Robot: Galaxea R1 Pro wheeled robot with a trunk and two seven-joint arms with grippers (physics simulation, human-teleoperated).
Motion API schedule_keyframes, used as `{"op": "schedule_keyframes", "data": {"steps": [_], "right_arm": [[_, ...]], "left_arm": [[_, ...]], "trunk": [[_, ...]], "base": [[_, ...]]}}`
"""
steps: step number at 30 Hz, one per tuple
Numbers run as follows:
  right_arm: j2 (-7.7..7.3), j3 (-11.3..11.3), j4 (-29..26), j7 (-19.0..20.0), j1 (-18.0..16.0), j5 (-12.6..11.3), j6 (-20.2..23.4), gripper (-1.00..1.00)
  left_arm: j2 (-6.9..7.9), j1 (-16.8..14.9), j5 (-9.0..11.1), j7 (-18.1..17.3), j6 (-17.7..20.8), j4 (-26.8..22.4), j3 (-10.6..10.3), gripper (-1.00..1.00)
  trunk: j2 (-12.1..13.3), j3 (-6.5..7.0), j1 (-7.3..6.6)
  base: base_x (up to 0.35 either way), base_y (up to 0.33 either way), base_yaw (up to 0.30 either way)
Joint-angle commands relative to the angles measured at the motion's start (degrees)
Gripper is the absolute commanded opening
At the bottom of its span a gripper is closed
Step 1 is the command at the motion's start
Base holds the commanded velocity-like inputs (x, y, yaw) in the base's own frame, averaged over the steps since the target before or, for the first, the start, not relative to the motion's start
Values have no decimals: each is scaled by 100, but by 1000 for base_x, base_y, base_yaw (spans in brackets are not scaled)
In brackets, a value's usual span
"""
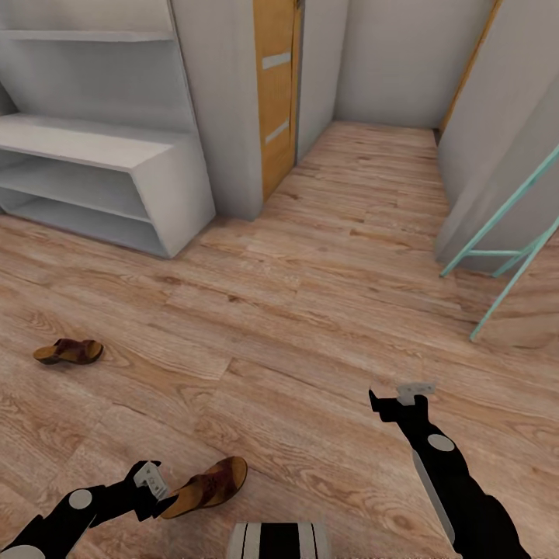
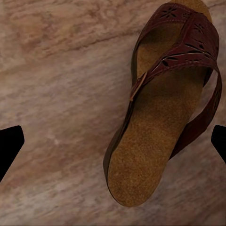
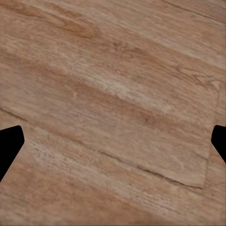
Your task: Pick up the two gym shoes and the two sandals from the corridor floor and place them onto the hallstand (shoe rack) in the corridor, making sure they are on the rack and not on the floor. Arrange them so the two gym shoes are next to each other and the two sandals are next to each other.
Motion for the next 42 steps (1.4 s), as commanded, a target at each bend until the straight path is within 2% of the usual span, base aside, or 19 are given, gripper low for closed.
{"op": "schedule_keyframes", "data": {"steps": [1,8,10,13,16,22,27,28,36,42], "right_arm": [[-1,1,-9,-1,-1,19,33,100],[-3,1,-9,0,-1,19,33,100],[-7,1,-9,-1,-1,19,38,100],[-8,1,-9,-1,-1,19,40,100],[-9,1,-9,0,-1,19,41,100],[-10,1,-9,-1,-1,19,42,100],[-10,1,-9,0,-1,19,42,100],[-10,1,-9,-3,-1,19,42,100],[-10,-16,-16,-6,-1,19,42,100],[-10,-204,-27,-3,-1,19,42,100]], "left_arm": [[0,-5,-56,-23,-29,-2,43,100],[4,-16,-69,-13,-22,-3,40,100],[-11,-27,-284,-3,20,-4,38,100],[-21,-32,-466,2,92,-9,42,100],[-31,-39,-741,23,272,-59,54,100],[-40,-33,-922,247,390,-283,60,100],[-127,-31,-1070,429,420,-380,47,100],[-179,-35,-1197,473,476,-401,43,100],[-259,-37,-1370,506,756,-422,43,100],[-274,-36,-1391,505,786,-424,39,100]], "trunk": [[-2,-10,-1],[-2,-29,-1],[-2,-30,-1],[-2,-31,-1],[-2,-31,-1],[-2,-31,-1],[-2,-31,-1],[-2,-31,-1],[-2,-57,-1],[-10,-239,14]], "base": [[0,0,0],[0,0,0],[0,0,0],[0,0,0],[0,0,0],[0,0,0],[0,0,0],[0,0,0],[0,0,0],[0,0,0]]}}
